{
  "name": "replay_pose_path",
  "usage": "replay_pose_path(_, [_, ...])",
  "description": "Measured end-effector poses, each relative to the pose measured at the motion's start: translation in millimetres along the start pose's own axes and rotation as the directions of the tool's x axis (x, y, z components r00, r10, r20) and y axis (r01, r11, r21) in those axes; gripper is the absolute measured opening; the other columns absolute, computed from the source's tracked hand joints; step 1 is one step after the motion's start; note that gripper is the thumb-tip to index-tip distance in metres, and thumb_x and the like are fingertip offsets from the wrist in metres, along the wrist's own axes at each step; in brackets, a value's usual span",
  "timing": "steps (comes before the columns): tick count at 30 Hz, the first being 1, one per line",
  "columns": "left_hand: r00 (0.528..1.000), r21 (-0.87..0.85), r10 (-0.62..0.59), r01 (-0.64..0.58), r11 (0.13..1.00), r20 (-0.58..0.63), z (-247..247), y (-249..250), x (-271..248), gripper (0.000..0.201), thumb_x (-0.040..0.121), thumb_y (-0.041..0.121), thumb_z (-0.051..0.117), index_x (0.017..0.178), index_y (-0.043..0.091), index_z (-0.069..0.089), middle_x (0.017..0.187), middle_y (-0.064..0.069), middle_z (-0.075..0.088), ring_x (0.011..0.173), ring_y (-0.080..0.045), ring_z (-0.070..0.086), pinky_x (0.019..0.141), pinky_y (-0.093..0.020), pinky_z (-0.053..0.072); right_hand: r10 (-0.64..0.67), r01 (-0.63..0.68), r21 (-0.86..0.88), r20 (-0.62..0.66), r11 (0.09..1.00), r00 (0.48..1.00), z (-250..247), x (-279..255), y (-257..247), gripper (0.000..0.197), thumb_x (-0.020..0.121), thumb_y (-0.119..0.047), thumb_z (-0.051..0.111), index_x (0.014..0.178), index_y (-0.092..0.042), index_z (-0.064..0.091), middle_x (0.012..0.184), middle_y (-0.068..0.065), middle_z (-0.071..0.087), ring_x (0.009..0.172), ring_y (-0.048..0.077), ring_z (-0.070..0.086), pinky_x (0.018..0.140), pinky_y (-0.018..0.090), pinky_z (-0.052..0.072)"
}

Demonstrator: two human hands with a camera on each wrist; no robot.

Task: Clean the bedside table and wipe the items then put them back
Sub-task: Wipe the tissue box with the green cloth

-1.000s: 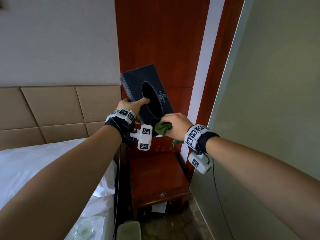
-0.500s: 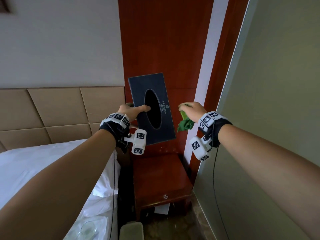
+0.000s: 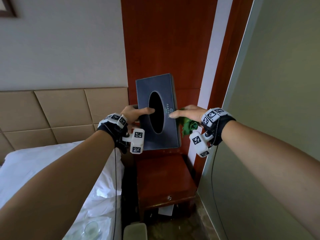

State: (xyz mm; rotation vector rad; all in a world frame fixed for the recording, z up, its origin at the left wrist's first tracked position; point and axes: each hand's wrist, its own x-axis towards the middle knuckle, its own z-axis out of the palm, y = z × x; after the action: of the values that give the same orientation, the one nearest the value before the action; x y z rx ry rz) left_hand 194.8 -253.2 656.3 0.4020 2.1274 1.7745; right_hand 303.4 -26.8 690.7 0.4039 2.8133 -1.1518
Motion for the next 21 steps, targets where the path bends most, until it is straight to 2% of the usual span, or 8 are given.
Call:
replay_pose_path(5, [0.993, 0.007, -0.084, 0.084, 0.996, 0.081, 9.4, -1.5, 3.1, 0.052, 0.083, 0.034, 0.077, 0.126, 0.009, 0.060, 0.115, -0.009, 0.070, 0.097, -0.025, 0.069, 0.068, -0.037, 0.060, 0.035, -0.022, 0.104, -0.129, 0.994, 0.991, 2.9, 5.1, 4.8, 0.078, 0.069, -0.061, 0.075, 0.133, -0.020, 0.057, 0.118, 0.005, 0.059, 0.107, 0.024, 0.056, 0.090, 0.036, 0.047])
replay_pose_path(7, [0.985, 0.230, -0.163, 0.146, 0.962, 0.055, 10.8, -1.8, 3.5, 0.056, 0.078, 0.048, 0.079, 0.115, 0.009, 0.064, 0.110, -0.010, 0.072, 0.093, -0.026, 0.071, 0.079, -0.043, 0.060, 0.043, -0.027, 0.108, -0.147, 0.994, 0.988, 5.4, 6.4, 6.4, 0.073, 0.065, -0.059, 0.078, 0.123, -0.017, 0.063, 0.107, 0.001, 0.058, 0.097, 0.022, 0.060, 0.077, 0.032, 0.046])
replay_pose_path(9, [0.979, 0.388, -0.202, 0.198, 0.900, -0.030, 11.5, 0.2, 2.8, 0.054, 0.075, 0.053, 0.079, 0.099, 0.006, 0.064, 0.092, -0.010, 0.069, 0.082, -0.026, 0.070, 0.076, -0.039, 0.058, 0.056, -0.041, 0.096, -0.161, 0.995, 0.985, 7.1, 8.5, 9.3, 0.064, 0.059, -0.060, 0.081, 0.102, -0.015, 0.066, 0.093, 0.001, 0.060, 0.083, 0.018, 0.062, 0.069, 0.030, 0.046])
replay_pose_path(11, [0.981, 0.307, -0.170, 0.189, 0.933, -0.089, 14.6, 3.1, 5.7, 0.044, 0.080, 0.041, 0.079, 0.086, 0.002, 0.060, 0.079, -0.014, 0.060, 0.064, -0.026, 0.061, 0.063, -0.032, 0.055, 0.083, -0.073, 0.066, -0.178, 0.995, 0.981, 8.7, 13.1, 12.3, 0.059, 0.053, -0.062, 0.082, 0.085, -0.016, 0.063, 0.079, 0.000, 0.058, 0.072, 0.017, 0.060, 0.062, 0.029, 0.042])
replay_pose_path(13, [0.985, 0.154, -0.154, 0.165, 0.974, -0.078, 21.6, 6.1, 8.3, 0.039, 0.084, 0.036, 0.076, 0.087, 0.000, 0.062, 0.075, -0.013, 0.062, 0.060, -0.024, 0.061, 0.072, -0.040, 0.060, 0.098, -0.093, 0.035, -0.191, 0.995, 0.977, 11.0, 15.7, 12.4, 0.058, 0.051, -0.063, 0.082, 0.066, -0.019, 0.047, 0.064, -0.002, 0.046, 0.057, 0.017, 0.048, 0.054, 0.027, 0.035])
replay_pose_path(15, [0.984, 0.064, -0.175, 0.176, 0.982, -0.021, 31.7, 8.6, 8.0, 0.044, 0.088, 0.040, 0.072, 0.100, -0.001, 0.064, 0.085, -0.013, 0.069, 0.075, -0.026, 0.069, 0.082, -0.045, 0.060, 0.092, -0.092, 0.011, -0.194, 0.996, 0.977, 14.5, 18.5, 12.0, 0.062, 0.049, -0.063, 0.083, 0.061, -0.019, 0.041, 0.057, -0.003, 0.041, 0.052, 0.016, 0.042, 0.051, 0.027, 0.032])
replay_pose_path(18, [0.978, 0.010, -0.204, 0.204, 0.979, 0.040, 47.0, 13.8, 7.6, 0.049, 0.092, 0.047, 0.064, 0.111, 0.002, 0.060, 0.105, -0.016, 0.068, 0.099, -0.032, 0.067, 0.083, -0.045, 0.057, 0.085, -0.087, -0.005, -0.188, 0.996, 0.979, 22.7, 23.2, 11.6, 0.060, 0.047, -0.063, 0.084, 0.061, -0.018, 0.046, 0.054, -0.004, 0.045, 0.049, 0.016, 0.045, 0.047, 0.025, 0.033])
replay_pose_path(21, [0.970, 0.056, -0.230, 0.226, 0.972, 0.072, 46.8, 5.9, 28.3, 0.087, 0.065, 0.066, 0.076, 0.122, 0.002, 0.061, 0.121, -0.019, 0.066, 0.113, -0.035, 0.064, 0.100, -0.051, 0.049, 0.078, -0.088, -0.039, -0.210, 0.995, 0.975, 32.8, 28.1, 10.7, 0.063, 0.045, -0.067, 0.083, 0.059, -0.018, 0.047, 0.052, -0.004, 0.045, 0.044, 0.014, 0.043, 0.043, 0.025, 0.030])
